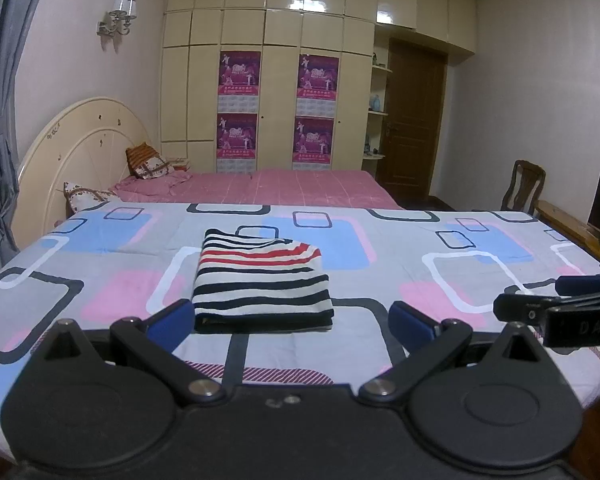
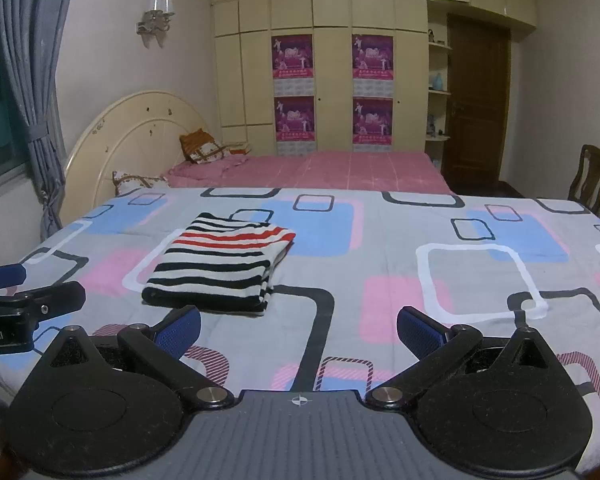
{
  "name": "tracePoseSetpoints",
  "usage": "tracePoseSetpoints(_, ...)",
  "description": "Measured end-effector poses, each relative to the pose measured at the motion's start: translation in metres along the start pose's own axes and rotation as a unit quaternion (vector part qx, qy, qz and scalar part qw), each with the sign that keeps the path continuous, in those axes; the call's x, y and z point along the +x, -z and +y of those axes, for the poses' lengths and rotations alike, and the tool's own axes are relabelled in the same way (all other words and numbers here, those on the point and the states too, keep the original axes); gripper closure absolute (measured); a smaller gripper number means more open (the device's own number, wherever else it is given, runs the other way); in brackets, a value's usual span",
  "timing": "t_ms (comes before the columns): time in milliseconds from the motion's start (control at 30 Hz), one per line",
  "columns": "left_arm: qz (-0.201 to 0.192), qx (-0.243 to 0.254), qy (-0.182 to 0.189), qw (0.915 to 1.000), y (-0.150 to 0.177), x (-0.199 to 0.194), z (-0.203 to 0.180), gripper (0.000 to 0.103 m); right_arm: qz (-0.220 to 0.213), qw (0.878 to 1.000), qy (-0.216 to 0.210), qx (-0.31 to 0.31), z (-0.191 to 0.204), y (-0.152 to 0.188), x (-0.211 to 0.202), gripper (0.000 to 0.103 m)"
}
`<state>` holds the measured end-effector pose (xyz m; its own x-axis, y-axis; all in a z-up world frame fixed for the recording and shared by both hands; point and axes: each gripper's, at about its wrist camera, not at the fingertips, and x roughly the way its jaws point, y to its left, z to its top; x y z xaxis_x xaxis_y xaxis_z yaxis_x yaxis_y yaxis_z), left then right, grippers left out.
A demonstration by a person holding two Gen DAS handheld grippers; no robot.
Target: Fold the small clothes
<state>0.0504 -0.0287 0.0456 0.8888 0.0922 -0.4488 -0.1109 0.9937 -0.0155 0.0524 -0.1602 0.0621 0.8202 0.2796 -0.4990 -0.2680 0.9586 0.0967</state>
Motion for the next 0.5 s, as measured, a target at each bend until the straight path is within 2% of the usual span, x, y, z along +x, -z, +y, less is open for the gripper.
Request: tracePoseSetpoints(500,-0.002,0.005,0.004,1.0000,0.0007,-0.0023,-0.0002,0.000,0.000,1.000,0.000,0.002,-0.0003,0.0008,0.0014,0.000)
